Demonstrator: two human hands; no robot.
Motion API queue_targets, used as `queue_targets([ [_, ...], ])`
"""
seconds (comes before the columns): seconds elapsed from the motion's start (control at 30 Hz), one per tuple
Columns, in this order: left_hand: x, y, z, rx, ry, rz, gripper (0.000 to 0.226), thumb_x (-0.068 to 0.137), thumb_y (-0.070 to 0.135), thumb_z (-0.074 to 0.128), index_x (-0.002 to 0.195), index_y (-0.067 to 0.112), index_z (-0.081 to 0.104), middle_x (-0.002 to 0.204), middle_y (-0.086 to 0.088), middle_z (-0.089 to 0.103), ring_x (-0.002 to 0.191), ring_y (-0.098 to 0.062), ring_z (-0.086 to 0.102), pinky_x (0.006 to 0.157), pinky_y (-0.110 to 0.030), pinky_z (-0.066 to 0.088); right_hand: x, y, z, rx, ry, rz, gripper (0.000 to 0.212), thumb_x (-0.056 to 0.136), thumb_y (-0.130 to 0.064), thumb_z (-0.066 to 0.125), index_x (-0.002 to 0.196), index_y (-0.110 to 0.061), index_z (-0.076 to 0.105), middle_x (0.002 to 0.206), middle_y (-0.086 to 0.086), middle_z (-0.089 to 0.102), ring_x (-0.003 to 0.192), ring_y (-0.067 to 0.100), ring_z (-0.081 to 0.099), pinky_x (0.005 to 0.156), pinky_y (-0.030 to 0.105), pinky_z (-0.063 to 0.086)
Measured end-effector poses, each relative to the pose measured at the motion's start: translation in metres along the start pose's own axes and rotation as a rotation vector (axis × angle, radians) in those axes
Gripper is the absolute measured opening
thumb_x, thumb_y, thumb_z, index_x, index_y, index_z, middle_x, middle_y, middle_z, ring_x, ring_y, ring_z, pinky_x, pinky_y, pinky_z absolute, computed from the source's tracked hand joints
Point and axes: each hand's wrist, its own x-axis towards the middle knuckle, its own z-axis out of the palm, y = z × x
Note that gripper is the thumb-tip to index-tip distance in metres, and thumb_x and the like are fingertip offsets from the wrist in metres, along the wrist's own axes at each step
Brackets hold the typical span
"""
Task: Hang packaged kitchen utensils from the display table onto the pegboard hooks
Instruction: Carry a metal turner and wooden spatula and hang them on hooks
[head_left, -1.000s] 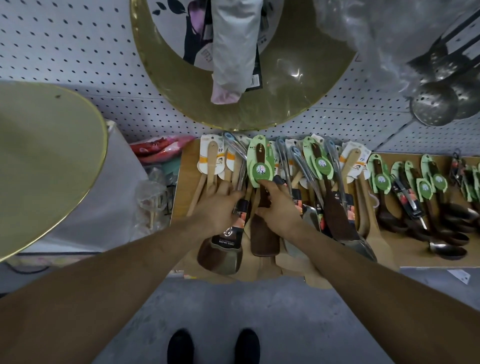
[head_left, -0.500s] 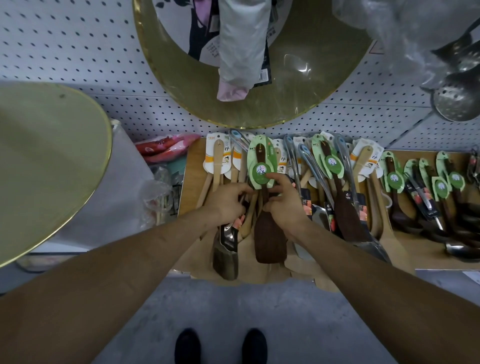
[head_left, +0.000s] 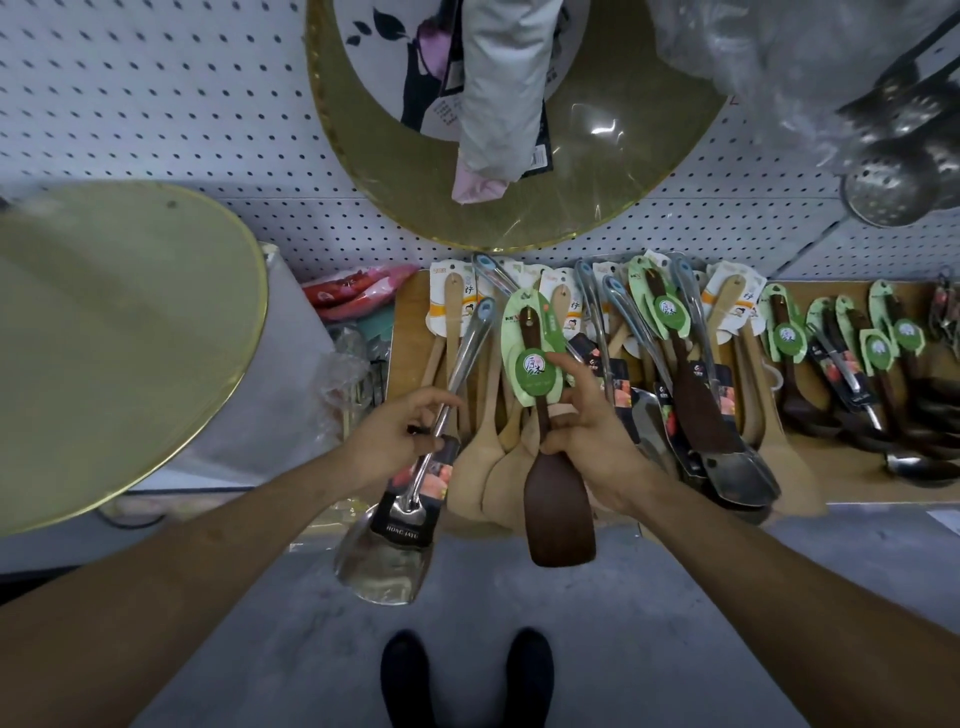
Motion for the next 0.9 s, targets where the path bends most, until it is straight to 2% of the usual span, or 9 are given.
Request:
queue_targets([
  [0.17, -0.03, 0.008, -0.012, -0.003, -0.018, 0.123, 0.075, 0.093, 0.001, 0.078, 0.151, 0.042, 0.053, 0.081, -0.003, 0.05, 0.079, -0.019, 0.057, 0.083, -0.046, 0.055, -0.032, -0.002, 0.007, 0.091, -0.05, -0.012, 0.111, 0.068, 0.032, 0.053, 0.149, -0.044, 0.047, 0.101, 0.004, 0.078, 0.089, 0.026, 0.074, 0.062, 0.032, 0.056],
  [0.3, -0.059, 0.025, -0.018, -0.047, 0.026, 0.24, 0.063, 0.098, 0.008, 0.076, 0.141, 0.051, 0.058, 0.075, -0.01, 0.05, 0.072, -0.014, 0.057, 0.074, -0.02, 0.05, -0.065, -0.015, 0.016, 0.167, -0.034, -0.072, 0.1, 0.075, 0.033, 0.056, 0.142, -0.042, 0.052, 0.108, 0.005, 0.076, 0.086, 0.021, 0.072, 0.068, 0.036, 0.058],
  [0.37, -0.073, 0.037, -0.019, -0.037, 0.017, 0.272, 0.061, 0.098, 0.009, 0.076, 0.141, 0.049, 0.058, 0.077, -0.001, 0.055, 0.073, -0.009, 0.059, 0.078, -0.014, 0.05, -0.085, -0.026, 0.02, 0.221, -0.008, -0.111, 0.086, 0.086, 0.028, 0.06, 0.14, -0.039, 0.054, 0.121, 0.016, 0.07, 0.089, 0.022, 0.071, 0.071, 0.037, 0.06],
  [0.43, -0.086, 0.05, -0.018, -0.027, -0.004, 0.27, 0.061, 0.098, 0.011, 0.076, 0.141, 0.049, 0.058, 0.084, 0.009, 0.062, 0.074, -0.009, 0.062, 0.075, -0.02, 0.051, -0.107, -0.038, 0.023, 0.241, 0.03, -0.157, 0.07, 0.097, 0.018, 0.061, 0.142, -0.035, 0.054, 0.129, 0.02, 0.066, 0.094, 0.022, 0.071, 0.076, 0.038, 0.062],
  [0.5, -0.1, 0.064, -0.016, -0.011, -0.012, 0.265, 0.063, 0.097, 0.013, 0.077, 0.143, 0.051, 0.055, 0.091, -0.006, 0.065, 0.074, -0.022, 0.064, 0.073, -0.033, 0.053, -0.13, -0.046, 0.023, 0.233, 0.079, -0.202, 0.061, 0.104, 0.014, 0.055, 0.146, -0.03, 0.052, 0.132, 0.021, 0.062, 0.091, 0.022, 0.07, 0.08, 0.039, 0.062],
  [0.63, -0.127, 0.1, -0.008, 0.05, -0.016, 0.322, 0.071, 0.096, 0.015, 0.078, 0.149, 0.051, 0.046, 0.104, 0.016, 0.069, 0.088, -0.013, 0.072, 0.088, -0.051, 0.063, -0.179, -0.063, 0.019, 0.215, 0.194, -0.27, 0.059, 0.106, 0.014, 0.05, 0.146, -0.029, 0.053, 0.124, 0.016, 0.066, 0.09, 0.026, 0.066, 0.085, 0.049, 0.063],
  [0.7, -0.137, 0.122, -0.002, 0.033, -0.014, 0.342, 0.08, 0.095, 0.015, 0.08, 0.152, 0.053, 0.039, 0.105, 0.01, 0.072, 0.092, -0.015, 0.073, 0.091, -0.057, 0.061, -0.203, -0.075, 0.013, 0.227, 0.248, -0.312, 0.063, 0.105, 0.014, 0.052, 0.142, -0.037, 0.055, 0.12, 0.012, 0.068, 0.093, 0.029, 0.068, 0.088, 0.055, 0.064],
  [0.8, -0.151, 0.16, 0.011, -0.044, 0.002, 0.392, 0.098, 0.093, 0.013, 0.082, 0.159, 0.058, 0.026, 0.101, -0.007, 0.067, 0.097, -0.02, 0.072, 0.097, -0.051, 0.058, -0.238, -0.099, 0.001, 0.248, 0.325, -0.383, 0.072, 0.104, 0.012, 0.055, 0.147, -0.046, 0.051, 0.131, 0.008, 0.068, 0.107, 0.028, 0.072, 0.086, 0.049, 0.065],
  [0.9, -0.165, 0.201, 0.034, -0.07, 0.001, 0.426, 0.101, 0.093, 0.026, 0.083, 0.159, 0.066, 0.018, 0.122, 0.0, 0.067, 0.11, -0.006, 0.068, 0.1, -0.04, 0.053, -0.272, -0.12, -0.02, 0.256, 0.424, -0.458, 0.081, 0.103, 0.014, 0.056, 0.156, -0.047, 0.042, 0.138, 0.003, 0.067, 0.116, 0.03, 0.071, 0.092, 0.051, 0.062],
])
